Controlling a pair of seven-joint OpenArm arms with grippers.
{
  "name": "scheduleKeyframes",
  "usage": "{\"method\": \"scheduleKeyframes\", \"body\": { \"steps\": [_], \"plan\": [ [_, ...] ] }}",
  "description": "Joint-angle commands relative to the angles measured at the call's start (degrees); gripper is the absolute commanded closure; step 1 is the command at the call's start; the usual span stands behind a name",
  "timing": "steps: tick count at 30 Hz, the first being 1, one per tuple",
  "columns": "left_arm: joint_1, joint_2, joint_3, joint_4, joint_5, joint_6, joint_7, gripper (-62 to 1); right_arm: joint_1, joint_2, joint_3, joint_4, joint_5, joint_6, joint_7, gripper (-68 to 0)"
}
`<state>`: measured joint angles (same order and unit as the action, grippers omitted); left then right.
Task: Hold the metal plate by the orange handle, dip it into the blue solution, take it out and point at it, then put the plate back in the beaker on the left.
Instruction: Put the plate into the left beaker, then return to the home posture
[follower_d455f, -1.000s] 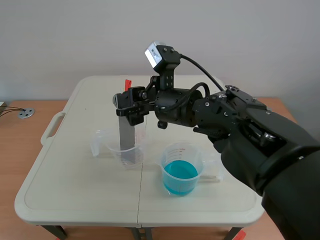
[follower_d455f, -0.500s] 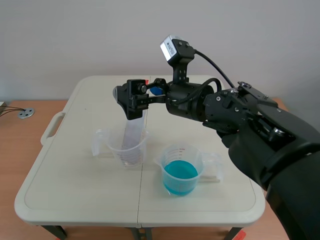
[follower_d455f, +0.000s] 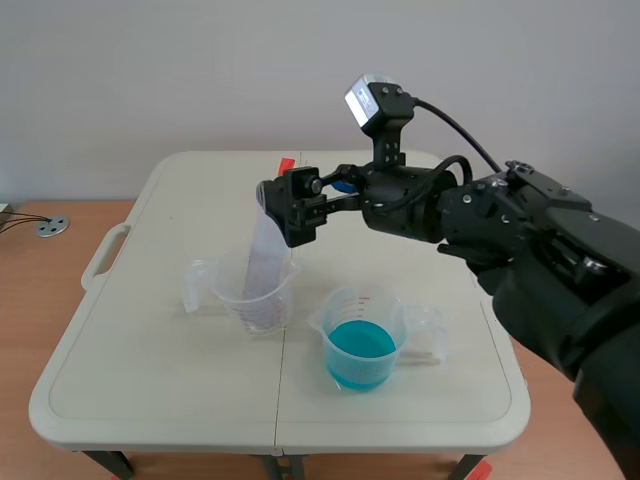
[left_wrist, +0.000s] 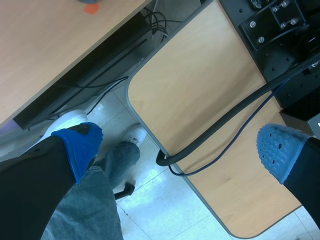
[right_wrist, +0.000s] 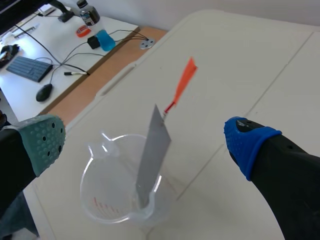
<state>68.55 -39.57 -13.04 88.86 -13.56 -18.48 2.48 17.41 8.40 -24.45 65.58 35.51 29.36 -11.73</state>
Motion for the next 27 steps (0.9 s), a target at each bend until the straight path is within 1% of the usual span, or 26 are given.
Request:
{"method": "scheduleKeyframes", "body": {
  "steps": [1,5,10,16,18,20,25,27],
  "plan": [
    [-1.0,-0.5,0.1,0.4,-0.3,-0.2,-1.5,-62.3,1.1,1.8,0.2,2.3,0.7,0.2,1.8,-66.5],
    [-5.2,-0.5,0.0,0.5,-0.4,-0.2,-1.6,-62.3,-1.3,5.2,0.2,5.7,0.7,0.2,4.5,-66.5],
    [-11.0,-1.3,0.0,2.2,-0.4,0.0,-1.6,-62.3,-6.1,9.5,0.2,11.6,0.5,-0.2,6.8,-66.5],
    [-16.8,-3.5,0.0,7.0,-0.6,0.0,-1.6,-62.3,-13.7,15.2,0.5,20.6,-2.4,-3.2,10.5,-66.5],
    [-18.7,-3.5,0.0,8.7,-0.6,0.0,-1.6,-62.3,-16.8,16.7,1.6,23.7,-3.4,-3.5,11.4,-66.5],
    [-20.4,-3.5,0.0,10.2,-0.8,-0.1,-1.6,-62.3,-19.9,17.8,3.0,26.4,-4.1,-4.5,12.0,-66.5],
    [-24.0,-3.5,0.1,13.6,-0.9,-0.3,-1.7,-62.3,-27.5,19.3,7.9,32.0,-5.9,-4.5,12.3,-66.5],
    [-25.5,-3.5,0.1,15.0,-2.2,-0.3,-1.9,-62.3,-30.6,19.5,10.0,34.0,-6.8,-4.5,12.9,-66.5]
  ]
}}
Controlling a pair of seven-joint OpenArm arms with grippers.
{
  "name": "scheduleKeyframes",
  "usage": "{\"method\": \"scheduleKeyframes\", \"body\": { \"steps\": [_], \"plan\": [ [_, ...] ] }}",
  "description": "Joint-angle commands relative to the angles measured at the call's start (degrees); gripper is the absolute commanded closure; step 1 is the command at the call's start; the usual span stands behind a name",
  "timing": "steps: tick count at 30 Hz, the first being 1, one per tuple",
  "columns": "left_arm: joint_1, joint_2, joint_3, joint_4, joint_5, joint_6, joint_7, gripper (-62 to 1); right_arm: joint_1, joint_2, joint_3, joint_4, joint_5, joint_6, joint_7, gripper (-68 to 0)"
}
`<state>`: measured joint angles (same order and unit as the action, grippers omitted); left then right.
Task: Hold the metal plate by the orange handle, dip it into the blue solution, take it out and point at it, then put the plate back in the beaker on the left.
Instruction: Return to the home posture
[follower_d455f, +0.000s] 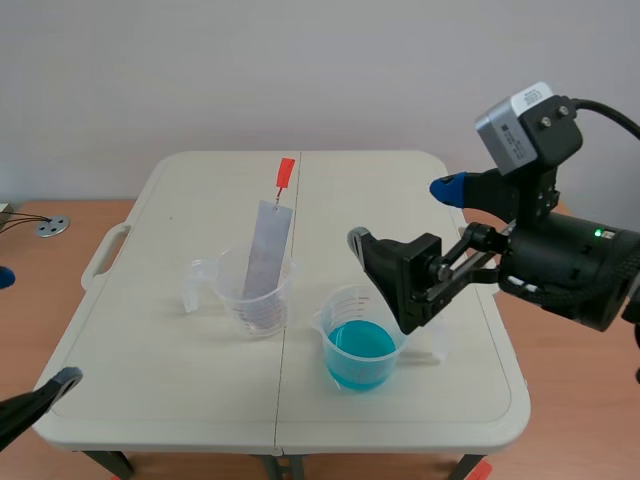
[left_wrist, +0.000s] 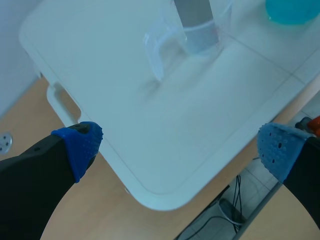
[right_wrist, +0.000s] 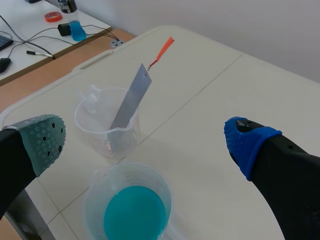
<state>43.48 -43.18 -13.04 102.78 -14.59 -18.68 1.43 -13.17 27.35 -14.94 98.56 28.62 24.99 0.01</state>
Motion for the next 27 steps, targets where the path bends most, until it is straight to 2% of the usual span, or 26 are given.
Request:
{"method": "scheduleKeyframes", "body": {
  "steps": [1,6,9,12,16,27],
  "plan": [
    [-1.1,0.1,0.1,1.7,-1.8,-0.1,-1.0,-62.3,-1.5,0.7,1.4,2.0,-0.2,-0.2,1.6,-66.5],
    [-4.8,0.1,0.1,4.6,-2.8,-0.1,-1.8,-62.3,-8.3,0.9,5.6,6.4,-0.4,-0.1,3.0,-66.5],
    [-6.9,0.2,0.2,6.3,-3.0,-0.3,-1.8,-62.3,-12.6,0.9,7.2,8.9,-2.0,-0.2,4.4,-66.5],
    [-8.5,0.2,0.3,7.3,-4.7,-0.5,-1.8,-62.3,-16.8,0.9,8.7,11.4,-3.2,-0.2,6.6,-66.5],
    [-11.1,0.2,1.7,7.9,-4.8,-1.0,-1.6,-62.3,-21.7,0.9,10.3,14.3,-4.3,-0.2,7.9,-66.5],
    [-14.0,1.6,7.4,7.9,-4.5,-2.1,-1.4,-62.3,-31.5,0.5,13.2,16.1,-9.2,-1.7,12.0,-66.5]
  ]
}}
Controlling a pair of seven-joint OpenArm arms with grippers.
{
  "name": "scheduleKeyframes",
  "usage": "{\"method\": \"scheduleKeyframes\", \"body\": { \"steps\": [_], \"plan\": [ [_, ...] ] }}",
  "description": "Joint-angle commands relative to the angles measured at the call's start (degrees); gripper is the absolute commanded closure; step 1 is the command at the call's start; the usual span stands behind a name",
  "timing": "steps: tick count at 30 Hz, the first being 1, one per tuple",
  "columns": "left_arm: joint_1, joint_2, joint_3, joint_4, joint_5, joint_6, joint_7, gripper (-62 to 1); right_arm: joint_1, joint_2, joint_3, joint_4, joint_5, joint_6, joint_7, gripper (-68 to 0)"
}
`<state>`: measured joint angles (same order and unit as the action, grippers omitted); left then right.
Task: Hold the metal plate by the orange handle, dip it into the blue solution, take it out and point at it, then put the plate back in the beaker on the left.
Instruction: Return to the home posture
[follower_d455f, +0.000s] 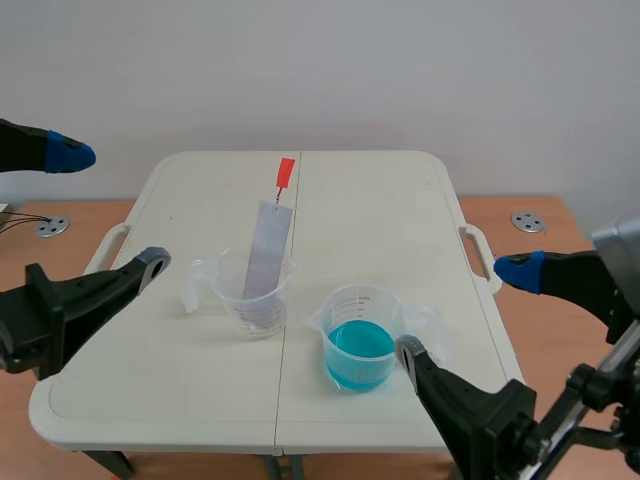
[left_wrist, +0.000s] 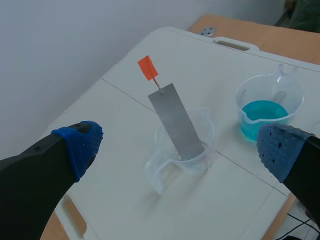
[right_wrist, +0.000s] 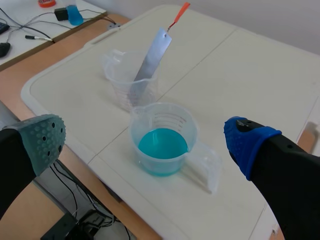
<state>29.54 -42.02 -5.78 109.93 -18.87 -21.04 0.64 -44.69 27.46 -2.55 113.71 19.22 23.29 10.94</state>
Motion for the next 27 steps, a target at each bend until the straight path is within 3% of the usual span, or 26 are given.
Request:
{"method": "scheduleKeyframes", "body": {
  "steps": [1,9,27],
  "plan": [
    [0.0,0.5,0.6,0.7,-0.2,0.3,-0.6,-62.3,-0.4,0.4,1.2,0.9,0.2,0.0,1.2,-66.5],
    [0.0,2.0,1.4,0.6,-0.1,0.2,-0.2,-62.3,-3.1,0.5,3.3,1.0,0.2,0.1,3.5,-66.5],
    [0.0,2.5,1.4,0.6,0.0,-0.1,0.9,-62.3,-4.2,0.5,3.3,3.4,0.3,0.1,3.2,-66.3]
  ]
}}
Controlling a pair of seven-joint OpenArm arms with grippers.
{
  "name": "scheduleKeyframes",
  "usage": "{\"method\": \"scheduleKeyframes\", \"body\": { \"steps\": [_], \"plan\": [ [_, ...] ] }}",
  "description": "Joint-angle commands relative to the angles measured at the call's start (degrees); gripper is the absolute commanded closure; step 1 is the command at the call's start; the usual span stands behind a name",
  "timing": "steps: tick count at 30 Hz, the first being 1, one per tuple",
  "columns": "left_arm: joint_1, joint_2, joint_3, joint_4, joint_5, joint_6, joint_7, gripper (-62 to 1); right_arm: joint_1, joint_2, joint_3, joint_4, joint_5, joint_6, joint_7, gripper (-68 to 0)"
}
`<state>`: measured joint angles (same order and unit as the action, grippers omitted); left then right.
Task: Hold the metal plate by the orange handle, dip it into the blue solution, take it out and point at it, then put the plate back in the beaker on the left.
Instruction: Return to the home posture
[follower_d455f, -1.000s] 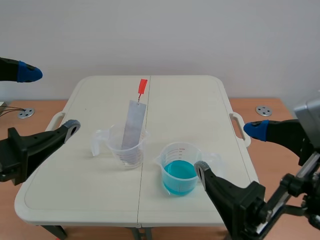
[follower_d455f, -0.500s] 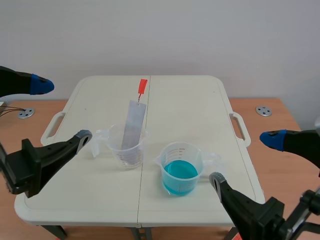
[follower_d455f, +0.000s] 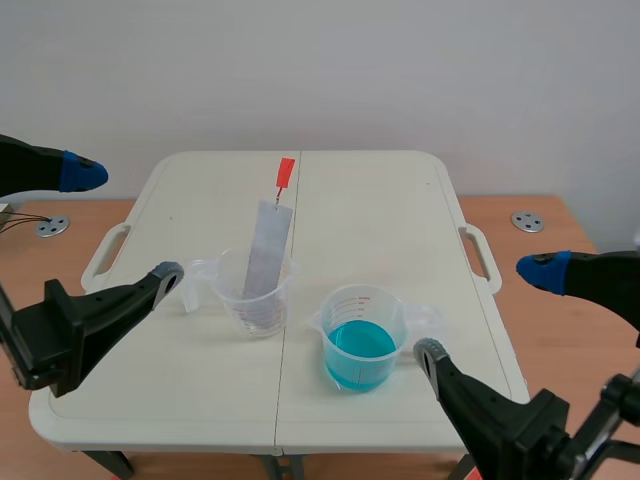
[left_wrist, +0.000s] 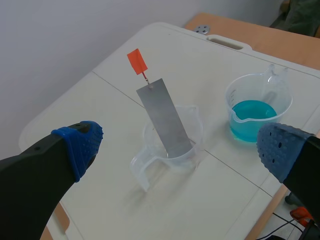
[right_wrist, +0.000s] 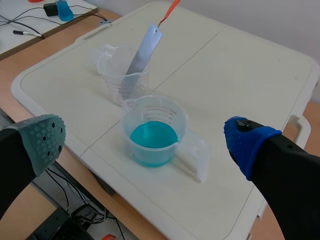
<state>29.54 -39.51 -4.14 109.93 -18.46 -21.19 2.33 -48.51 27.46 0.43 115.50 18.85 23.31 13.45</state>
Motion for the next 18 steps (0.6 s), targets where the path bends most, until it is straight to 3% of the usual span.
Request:
{"method": "scheduleKeyframes", "body": {
  "steps": [1,18],
  "plan": [
    [0.0,0.0,-0.2,0.6,-0.4,0.0,-0.8,-62.3,-0.3,0.5,0.4,1.7,0.6,0.0,0.5,-66.3],
    [0.0,0.0,-0.2,0.6,-0.4,0.0,-0.8,-62.3,-0.2,0.5,0.4,1.7,0.6,0.0,-0.5,-66.3]
  ]
}}
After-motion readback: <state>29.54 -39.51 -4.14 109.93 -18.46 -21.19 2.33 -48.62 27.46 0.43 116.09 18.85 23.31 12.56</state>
